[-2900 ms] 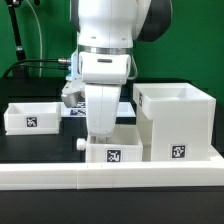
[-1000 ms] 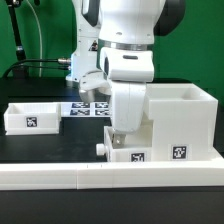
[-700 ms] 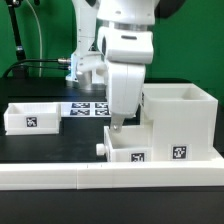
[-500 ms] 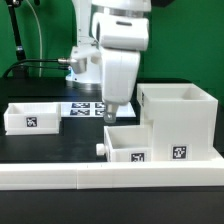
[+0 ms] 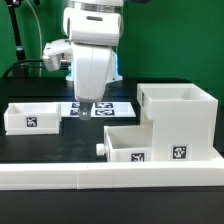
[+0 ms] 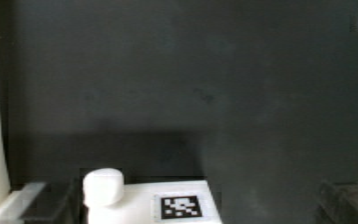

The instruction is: Assemble drawer

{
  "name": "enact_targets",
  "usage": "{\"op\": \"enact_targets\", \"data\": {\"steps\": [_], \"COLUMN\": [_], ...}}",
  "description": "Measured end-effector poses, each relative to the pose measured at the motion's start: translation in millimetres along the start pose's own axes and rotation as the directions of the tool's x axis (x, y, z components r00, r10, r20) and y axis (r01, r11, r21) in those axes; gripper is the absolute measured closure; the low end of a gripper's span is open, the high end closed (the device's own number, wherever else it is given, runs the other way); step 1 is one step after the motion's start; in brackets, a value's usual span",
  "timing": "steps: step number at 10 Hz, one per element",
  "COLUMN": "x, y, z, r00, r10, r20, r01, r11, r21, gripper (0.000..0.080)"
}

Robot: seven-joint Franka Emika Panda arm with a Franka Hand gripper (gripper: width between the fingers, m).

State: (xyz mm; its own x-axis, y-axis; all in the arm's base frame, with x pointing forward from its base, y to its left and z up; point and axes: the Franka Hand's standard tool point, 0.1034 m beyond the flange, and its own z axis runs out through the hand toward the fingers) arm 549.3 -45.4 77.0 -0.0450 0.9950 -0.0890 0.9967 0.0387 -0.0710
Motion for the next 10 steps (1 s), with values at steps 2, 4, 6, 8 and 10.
{"op": "enact_targets", "data": {"steps": [2, 4, 6, 8, 10], "x": [-15.0, -22.2, -22.0, -7.0, 6.3], "y": [-1.3, 0.8, 2.0, 1.5, 0.9], "z": [22.5, 30.2, 38.1, 46.0, 50.3], "r00": [0.996, 0.988, 0.981, 0.979, 0.977], "r10": [-0.015, -0.040, -0.050, -0.037, -0.039], "r20": [-0.091, -0.147, -0.188, -0.199, -0.208], "r01": [0.016, 0.044, 0.055, 0.046, 0.050], "r11": [1.000, 0.999, 0.998, 0.998, 0.998], "r21": [0.016, 0.020, 0.023, 0.039, 0.046], "gripper": [0.0150, 0.0150, 0.0150, 0.0150, 0.0150]}}
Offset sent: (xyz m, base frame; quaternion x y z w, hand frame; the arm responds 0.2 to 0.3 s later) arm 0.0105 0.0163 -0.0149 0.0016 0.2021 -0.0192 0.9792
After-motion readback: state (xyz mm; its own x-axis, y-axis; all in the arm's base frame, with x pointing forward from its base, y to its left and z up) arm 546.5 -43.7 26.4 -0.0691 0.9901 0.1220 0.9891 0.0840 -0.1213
